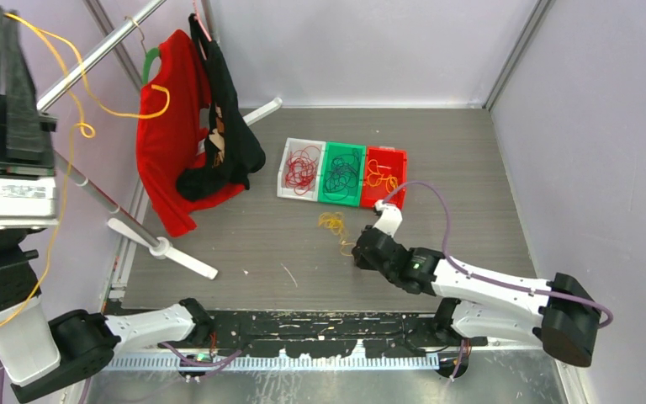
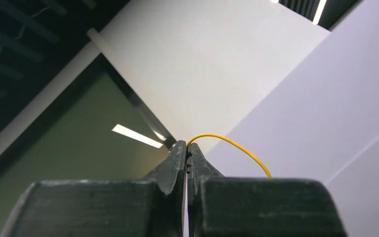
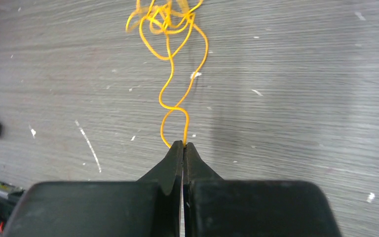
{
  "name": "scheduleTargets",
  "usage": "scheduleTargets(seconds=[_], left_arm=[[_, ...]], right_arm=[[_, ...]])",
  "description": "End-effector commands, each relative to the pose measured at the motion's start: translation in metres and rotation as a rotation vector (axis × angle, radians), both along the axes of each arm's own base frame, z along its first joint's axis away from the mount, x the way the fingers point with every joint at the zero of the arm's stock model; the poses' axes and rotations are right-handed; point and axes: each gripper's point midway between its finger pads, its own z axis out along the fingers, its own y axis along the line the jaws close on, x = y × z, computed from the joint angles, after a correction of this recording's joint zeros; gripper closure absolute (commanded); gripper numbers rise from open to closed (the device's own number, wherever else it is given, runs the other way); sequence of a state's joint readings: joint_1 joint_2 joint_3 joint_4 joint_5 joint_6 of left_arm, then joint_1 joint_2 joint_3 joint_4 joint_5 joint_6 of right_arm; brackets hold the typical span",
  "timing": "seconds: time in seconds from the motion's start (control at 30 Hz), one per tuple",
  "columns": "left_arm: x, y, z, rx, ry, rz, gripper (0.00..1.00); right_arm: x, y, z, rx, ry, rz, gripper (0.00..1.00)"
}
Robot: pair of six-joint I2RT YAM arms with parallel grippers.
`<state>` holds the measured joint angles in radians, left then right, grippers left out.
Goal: Untangle the cables
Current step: Untie the cable.
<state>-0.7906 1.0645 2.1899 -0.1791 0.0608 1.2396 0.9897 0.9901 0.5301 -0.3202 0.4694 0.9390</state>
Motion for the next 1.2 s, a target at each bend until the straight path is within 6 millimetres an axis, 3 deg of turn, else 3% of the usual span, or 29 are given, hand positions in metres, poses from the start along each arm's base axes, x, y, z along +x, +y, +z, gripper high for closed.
scheduleTargets(seconds=[0.0, 0.03, 0.07, 0.2, 0.3, 0.43, 0.63, 0.7, 0.93, 1.17], left_arm=[[0.0, -0.022, -0.022, 0.106, 0.059, -0.092, 1.0], [0.002, -0.027, -0.026, 0.126, 0.067, -0.102, 1.0], [0.004, -0.032, -0.03, 0.144, 0.074, -0.106, 1.0], [0.013, -0.042, -0.04, 0.181, 0.102, -0.105, 1.0], [0.021, -0.051, -0.05, 0.209, 0.132, -0.106, 1.0], [0.036, -0.07, -0.073, 0.26, 0.201, -0.142, 1.0], [0.059, -0.099, -0.119, 0.342, 0.321, -0.186, 1.0], [0.065, -0.105, -0.127, 0.355, 0.34, -0.187, 1.0], [0.077, -0.111, -0.135, 0.351, 0.364, -0.169, 1.0], [0.083, -0.109, -0.14, 0.361, 0.38, -0.134, 1.0]], right_arm=[[0.011, 0.04, 0.036, 0.063, -0.097, 0.093, 0.99], [0.012, 0.046, 0.042, 0.064, -0.109, 0.122, 0.98], [0.014, 0.049, 0.05, 0.068, -0.126, 0.137, 0.91], [0.019, 0.056, 0.103, 0.089, -0.23, 0.198, 0.49], [0.019, 0.066, 0.152, 0.147, -0.321, 0.262, 0.38], [0.002, 0.103, 0.225, 0.363, -0.413, 0.428, 0.31], [-0.04, 0.153, 0.369, 0.904, -0.642, 0.653, 0.29], [-0.055, 0.17, 0.397, 0.993, -0.67, 0.732, 0.27], [-0.083, 0.23, 0.446, 1.191, -0.697, 0.886, 0.25], [-0.108, 0.256, 0.465, 1.322, -0.755, 0.964, 0.26]])
